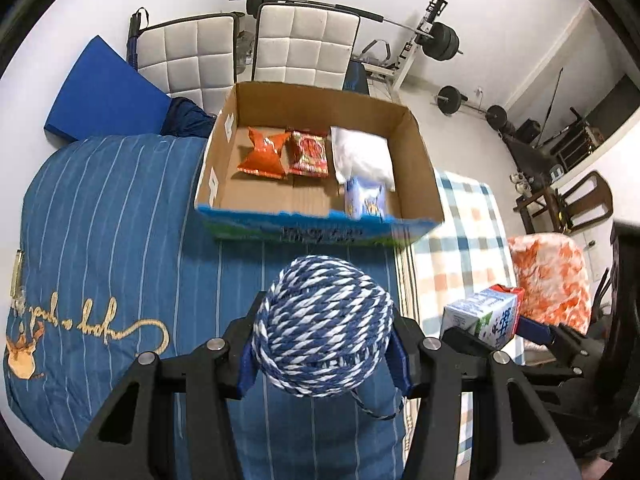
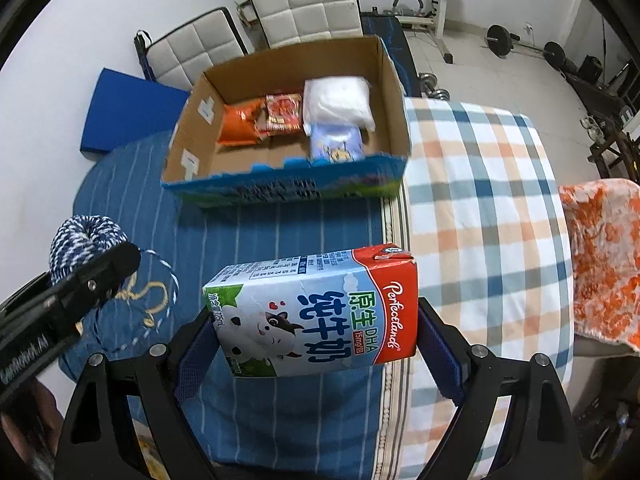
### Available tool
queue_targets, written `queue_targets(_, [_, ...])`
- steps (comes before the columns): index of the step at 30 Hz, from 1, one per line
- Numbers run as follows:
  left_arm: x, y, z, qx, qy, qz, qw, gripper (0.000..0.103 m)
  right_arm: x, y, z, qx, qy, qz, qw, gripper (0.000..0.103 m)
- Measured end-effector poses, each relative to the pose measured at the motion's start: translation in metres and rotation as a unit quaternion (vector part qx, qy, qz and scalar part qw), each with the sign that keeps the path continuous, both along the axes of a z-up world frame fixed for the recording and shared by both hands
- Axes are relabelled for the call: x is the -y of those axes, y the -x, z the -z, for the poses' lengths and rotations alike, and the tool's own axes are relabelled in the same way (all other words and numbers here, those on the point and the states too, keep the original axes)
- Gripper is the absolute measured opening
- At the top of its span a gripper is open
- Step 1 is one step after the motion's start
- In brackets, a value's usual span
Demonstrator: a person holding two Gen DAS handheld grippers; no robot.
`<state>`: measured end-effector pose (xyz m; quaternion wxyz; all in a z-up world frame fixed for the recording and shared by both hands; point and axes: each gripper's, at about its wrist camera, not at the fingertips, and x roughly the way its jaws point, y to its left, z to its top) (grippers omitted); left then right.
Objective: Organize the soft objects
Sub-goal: 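Lift the yarn ball and milk carton and carry them over the box, then lower the yarn ball and milk carton into the box and open both tools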
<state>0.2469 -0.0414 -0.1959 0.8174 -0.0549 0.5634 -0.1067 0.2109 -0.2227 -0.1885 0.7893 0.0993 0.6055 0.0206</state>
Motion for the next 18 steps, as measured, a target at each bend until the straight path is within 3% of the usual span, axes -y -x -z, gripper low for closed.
queue_targets(7, [-0.026, -0.064, -0.002, -0.024, 0.04, -0.022, 0.9987, 0.049, -0.001, -0.059, 0.002, 0.008, -0.026, -0.007, 1.0, 0.092])
queue_targets(11, [-0.035, -0.103, 0.003, -0.03, 0.038, -0.034, 0.9983, 0.049, -0.008, -0.105, 0.013, 0.004, -0.057, -0.012, 0.998, 0.092])
queue_targets(15, [-0.039, -0.149, 0.019, -0.054, 0.03, -0.038, 0.9973, 0.049, -0.02, -0.15, 0.041, -0.024, -0.115, -0.01, 0.993, 0.092])
queue_targets(18, [-0.041, -0.174, 0.039, -0.081, 0.026, -0.042, 0.9955, 0.049, -0.034, -0.179, 0.07, -0.046, -0.131, -0.008, 0.99, 0.092])
